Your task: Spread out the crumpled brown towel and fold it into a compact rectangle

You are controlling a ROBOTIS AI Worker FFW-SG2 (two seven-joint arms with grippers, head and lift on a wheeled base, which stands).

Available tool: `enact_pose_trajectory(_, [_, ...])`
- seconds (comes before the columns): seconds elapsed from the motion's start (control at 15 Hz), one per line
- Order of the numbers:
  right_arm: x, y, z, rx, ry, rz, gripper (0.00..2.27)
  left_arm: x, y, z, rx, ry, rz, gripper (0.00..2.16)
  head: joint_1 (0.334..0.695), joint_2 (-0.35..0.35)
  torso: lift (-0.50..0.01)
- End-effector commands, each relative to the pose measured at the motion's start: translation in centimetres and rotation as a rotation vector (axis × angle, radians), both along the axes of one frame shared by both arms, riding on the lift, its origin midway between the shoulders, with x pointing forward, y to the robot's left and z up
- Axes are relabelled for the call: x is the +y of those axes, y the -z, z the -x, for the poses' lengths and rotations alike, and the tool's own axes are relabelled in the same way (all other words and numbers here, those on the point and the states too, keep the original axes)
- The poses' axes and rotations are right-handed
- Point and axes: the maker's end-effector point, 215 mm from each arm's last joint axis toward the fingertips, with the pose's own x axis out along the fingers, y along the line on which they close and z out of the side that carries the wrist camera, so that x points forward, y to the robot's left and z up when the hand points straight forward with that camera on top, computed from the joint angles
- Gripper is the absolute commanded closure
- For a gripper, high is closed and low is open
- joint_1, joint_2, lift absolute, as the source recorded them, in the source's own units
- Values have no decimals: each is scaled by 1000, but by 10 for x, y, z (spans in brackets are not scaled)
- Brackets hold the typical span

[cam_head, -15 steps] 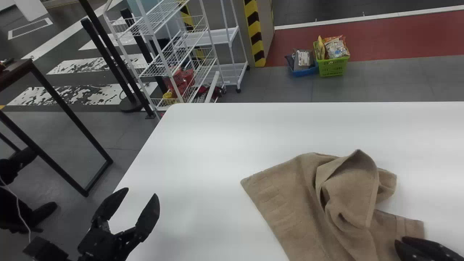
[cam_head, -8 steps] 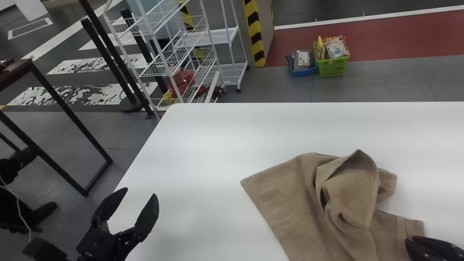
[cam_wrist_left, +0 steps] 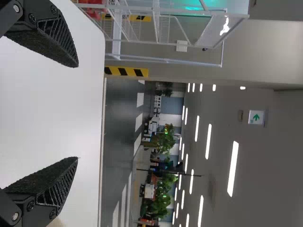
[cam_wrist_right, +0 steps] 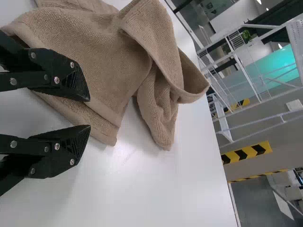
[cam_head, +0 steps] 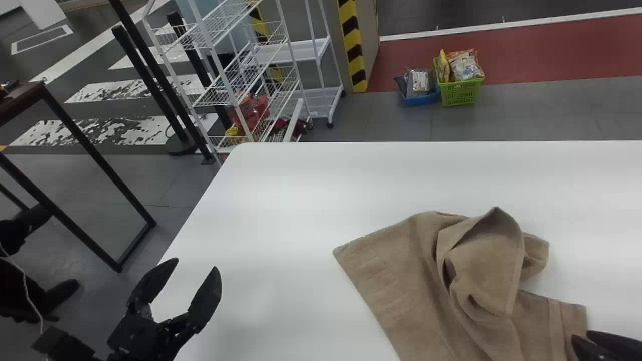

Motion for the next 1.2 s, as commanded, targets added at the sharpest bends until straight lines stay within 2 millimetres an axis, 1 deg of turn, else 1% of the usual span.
enact_pose_trajectory(0.0, [8, 1, -2, 0, -13, -4, 775, 0, 0, 0, -1, -1, 1, 124, 695, 350, -127])
enact_pose_trajectory(0.4, [25, 5, -5, 1, -46, 15, 788, 0, 1, 1, 2, -1, 1, 124, 695, 350, -127])
enact_pose_trajectory(0.53, [27, 6, -6, 5, -51, 19, 1025, 0, 2, 1, 4, -2, 4, 124, 695, 350, -127])
enact_pose_trajectory(0.6, [26, 6, -6, 6, -51, 20, 1052, 0, 2, 1, 3, -2, 3, 124, 695, 350, -127])
enact_pose_trajectory(0.67, [26, 9, -5, 18, -51, 27, 1197, 0, 3, 1, 4, -3, 4, 124, 695, 350, -127])
enact_pose_trajectory(0.87, [25, 11, -5, 26, -48, 20, 1193, 0, 3, 1, 4, -3, 4, 124, 695, 350, -127])
enact_pose_trajectory(0.93, [25, 6, -8, 5, -46, 10, 1197, 0, 4, 1, 8, -3, 6, 124, 695, 350, -127])
enact_pose_trajectory(1.0, [26, -6, -14, -44, -43, -15, 1197, 1, 3, 1, 5, -3, 5, 124, 695, 350, -127])
enact_pose_trajectory(1.07, [26, -26, -23, -122, -34, -48, 1197, 0, 3, 1, 4, -3, 4, 124, 695, 350, -127])
enact_pose_trajectory(1.13, [27, -37, -26, -161, -29, -76, 1197, 0, 3, 2, 6, -3, 4, 124, 695, 350, -127])
